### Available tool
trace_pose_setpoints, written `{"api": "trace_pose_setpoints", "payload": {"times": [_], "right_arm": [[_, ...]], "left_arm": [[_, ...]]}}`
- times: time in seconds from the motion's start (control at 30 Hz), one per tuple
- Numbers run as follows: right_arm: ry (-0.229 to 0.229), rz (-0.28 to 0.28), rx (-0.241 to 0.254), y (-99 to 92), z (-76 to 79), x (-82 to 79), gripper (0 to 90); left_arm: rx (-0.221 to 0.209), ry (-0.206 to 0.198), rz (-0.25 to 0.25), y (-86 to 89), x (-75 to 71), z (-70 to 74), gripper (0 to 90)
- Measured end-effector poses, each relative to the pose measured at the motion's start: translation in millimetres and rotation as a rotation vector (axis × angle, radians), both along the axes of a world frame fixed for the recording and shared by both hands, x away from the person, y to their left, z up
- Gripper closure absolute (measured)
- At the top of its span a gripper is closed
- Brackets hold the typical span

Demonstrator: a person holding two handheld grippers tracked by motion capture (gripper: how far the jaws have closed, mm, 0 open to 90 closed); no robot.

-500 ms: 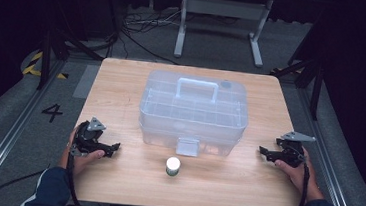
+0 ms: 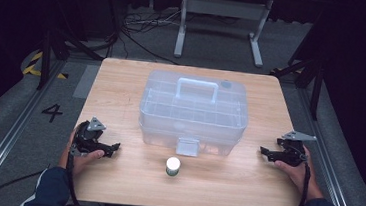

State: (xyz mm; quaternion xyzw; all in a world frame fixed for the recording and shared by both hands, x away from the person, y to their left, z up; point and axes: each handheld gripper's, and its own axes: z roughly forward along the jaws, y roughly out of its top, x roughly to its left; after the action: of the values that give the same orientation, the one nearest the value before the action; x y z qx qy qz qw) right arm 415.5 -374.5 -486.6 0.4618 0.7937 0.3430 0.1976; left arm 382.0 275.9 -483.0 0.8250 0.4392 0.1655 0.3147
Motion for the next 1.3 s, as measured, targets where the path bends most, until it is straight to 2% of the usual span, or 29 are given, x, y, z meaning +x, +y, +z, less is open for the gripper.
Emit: {"api": "trace_pose_setpoints", "payload": {"times": [0.27,0.37,0.47,0.53,0.6,0.77,0.8,0.87,1.07,1.3], "right_arm": [[0.011,0.009,0.001,-1.5,2.4,-1.2,19.0],[0.001,0.015,0.024,-1.4,6.6,-1.4,20.4],[-0.026,0.030,0.034,0.1,14.3,-3.9,21.9],[-0.027,0.037,0.034,0.6,16.5,-4.6,22.2],[-0.060,0.054,0.038,3.4,25.2,-7.8,24.0],[-0.097,0.073,0.068,9.0,43.0,-12.0,24.4],[-0.120,0.088,0.068,11.6,50.9,-13.6,24.9],[-0.129,0.097,0.069,12.8,54.8,-14.3,25.6],[-0.194,0.139,0.056,23.3,85.4,-18.2,27.4],[-0.258,0.154,0.068,27.6,115.2,-18.4,27.6]], "left_arm": [[-0.003,0.001,0.004,-0.3,-0.7,-0.2,2.0],[-0.005,0.001,0.006,-0.3,-1.0,-0.2,2.2],[-0.007,-0.001,0.006,-0.4,-0.9,-0.4,2.2],[-0.005,0.001,0.006,-0.3,-1.0,-0.2,2.2],[-0.007,0.000,0.006,-0.4,-1.0,-0.4,2.2],[-0.005,0.001,0.009,-0.4,-1.3,-0.2,2.2],[-0.005,0.001,0.009,-0.4,-1.3,-0.2,2.2],[-0.005,0.001,0.010,-0.4,-1.3,-0.2,2.2],[-0.006,-0.003,0.020,0.2,-1.7,0.2,4.2],[-0.007,-0.003,0.020,0.3,-1.6,0.1,4.2]]}}
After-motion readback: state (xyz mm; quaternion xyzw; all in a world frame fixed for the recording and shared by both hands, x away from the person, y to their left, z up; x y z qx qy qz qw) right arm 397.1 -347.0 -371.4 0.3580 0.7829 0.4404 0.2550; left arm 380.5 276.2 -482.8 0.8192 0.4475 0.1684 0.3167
